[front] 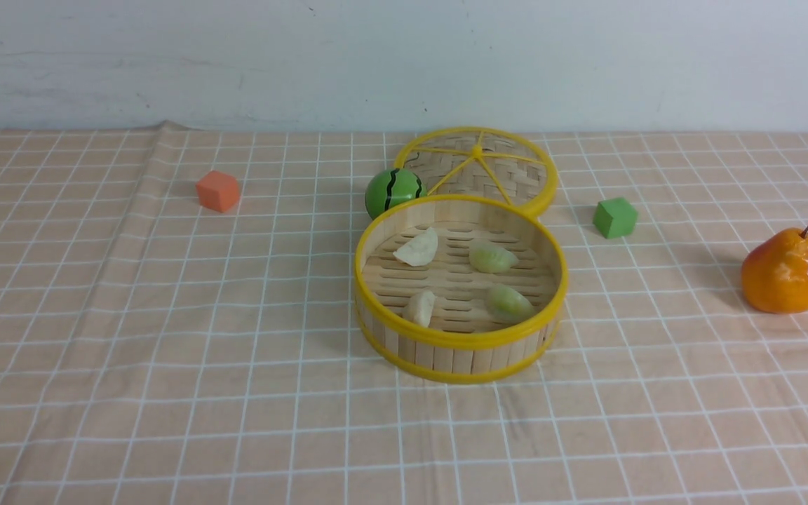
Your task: Put the dumplings into the steamer on the table with the brown tablecloth.
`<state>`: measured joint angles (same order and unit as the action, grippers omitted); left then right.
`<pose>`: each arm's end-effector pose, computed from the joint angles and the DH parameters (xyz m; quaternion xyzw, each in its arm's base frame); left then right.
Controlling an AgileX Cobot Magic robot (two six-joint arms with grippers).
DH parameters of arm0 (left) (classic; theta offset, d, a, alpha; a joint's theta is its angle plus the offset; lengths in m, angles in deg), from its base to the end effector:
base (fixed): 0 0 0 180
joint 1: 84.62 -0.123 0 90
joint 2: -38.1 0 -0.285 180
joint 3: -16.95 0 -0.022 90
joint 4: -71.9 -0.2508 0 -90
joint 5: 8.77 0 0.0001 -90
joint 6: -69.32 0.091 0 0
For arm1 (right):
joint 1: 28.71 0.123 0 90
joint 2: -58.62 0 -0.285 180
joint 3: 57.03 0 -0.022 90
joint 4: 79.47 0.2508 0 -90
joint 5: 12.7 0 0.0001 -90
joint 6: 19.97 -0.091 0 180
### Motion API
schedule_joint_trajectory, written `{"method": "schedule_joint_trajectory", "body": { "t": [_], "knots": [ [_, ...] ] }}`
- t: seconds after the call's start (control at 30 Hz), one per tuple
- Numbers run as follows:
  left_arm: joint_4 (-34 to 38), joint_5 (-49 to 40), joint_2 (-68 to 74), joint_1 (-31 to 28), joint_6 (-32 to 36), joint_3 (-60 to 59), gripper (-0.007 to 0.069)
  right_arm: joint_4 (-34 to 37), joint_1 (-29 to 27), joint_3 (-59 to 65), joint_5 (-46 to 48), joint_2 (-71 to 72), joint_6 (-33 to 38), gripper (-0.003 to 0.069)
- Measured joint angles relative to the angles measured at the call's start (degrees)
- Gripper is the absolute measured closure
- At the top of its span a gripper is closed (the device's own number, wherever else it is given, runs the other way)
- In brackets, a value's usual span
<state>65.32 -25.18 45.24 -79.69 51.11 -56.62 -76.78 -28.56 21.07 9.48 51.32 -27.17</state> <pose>0.0515 -0.0015 0.2094 -0.0562 0.7469 -0.0849 0.6571 0.0523 0.0018 0.1737 0.0619 0.8044 0.0578 0.5881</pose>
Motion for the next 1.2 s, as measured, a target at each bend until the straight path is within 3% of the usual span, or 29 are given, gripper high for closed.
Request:
{"method": "schedule_joint_trajectory", "body": {
  "t": [0.07,0.33,1.2],
  "knots": [
    [3.9,0.8,0.0,-1.9,3.1,-3.7,0.0638,0.0,0.0,0.0,0.0,0.0,0.0,0.0582],
    [8.6,-6.0,0.0,-2.4,4.9,-5.4,0.0638,0.0,0.0,0.0,0.0,0.0,0.0,0.0572],
    [9.2,-5.8,0.0,-2.4,4.9,-5.4,0.0638,0.0,0.0,0.0,0.0,0.0,0.0,0.0541]
  ]
}}
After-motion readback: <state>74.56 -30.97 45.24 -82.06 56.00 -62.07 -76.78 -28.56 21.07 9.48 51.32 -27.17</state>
